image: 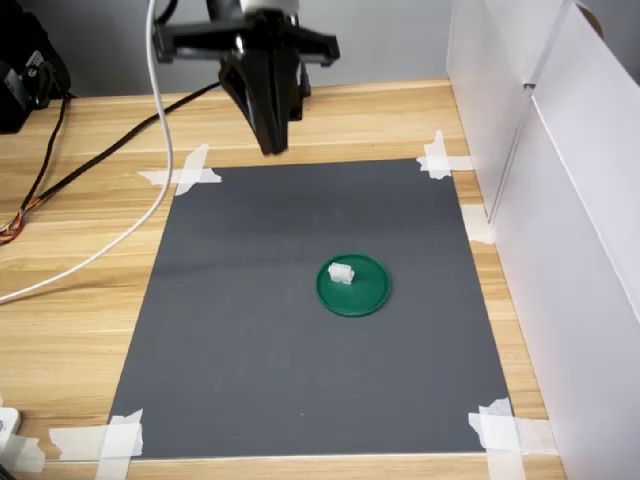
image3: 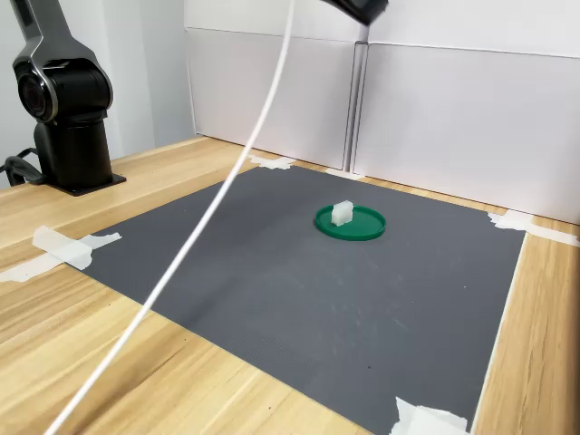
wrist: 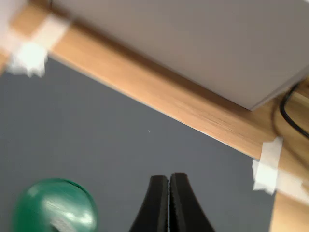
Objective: Grasp a white terminal and put it in the green lid.
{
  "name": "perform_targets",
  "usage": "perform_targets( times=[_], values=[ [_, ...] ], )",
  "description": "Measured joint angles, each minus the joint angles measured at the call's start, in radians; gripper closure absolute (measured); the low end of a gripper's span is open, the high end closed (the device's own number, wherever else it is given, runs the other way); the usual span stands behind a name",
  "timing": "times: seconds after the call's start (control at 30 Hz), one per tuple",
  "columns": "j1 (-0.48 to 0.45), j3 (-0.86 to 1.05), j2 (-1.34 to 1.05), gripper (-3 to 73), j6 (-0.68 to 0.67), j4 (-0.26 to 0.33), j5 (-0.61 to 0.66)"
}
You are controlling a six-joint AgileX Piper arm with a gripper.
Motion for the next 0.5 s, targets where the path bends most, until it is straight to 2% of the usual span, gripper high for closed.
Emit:
perform_targets(
  times=[0.1,0.27,0.4,0.5],
  values=[
    [0.0,0.073,-0.122,71.5,0.193,-0.042,-0.013],
    [0.0,0.191,-0.307,71.5,0.544,-0.177,-0.02],
    [0.0,0.294,-0.423,71.5,0.676,-0.194,-0.025],
    [0.0,0.402,-0.511,71.5,0.7,-0.194,-0.027]
  ],
)
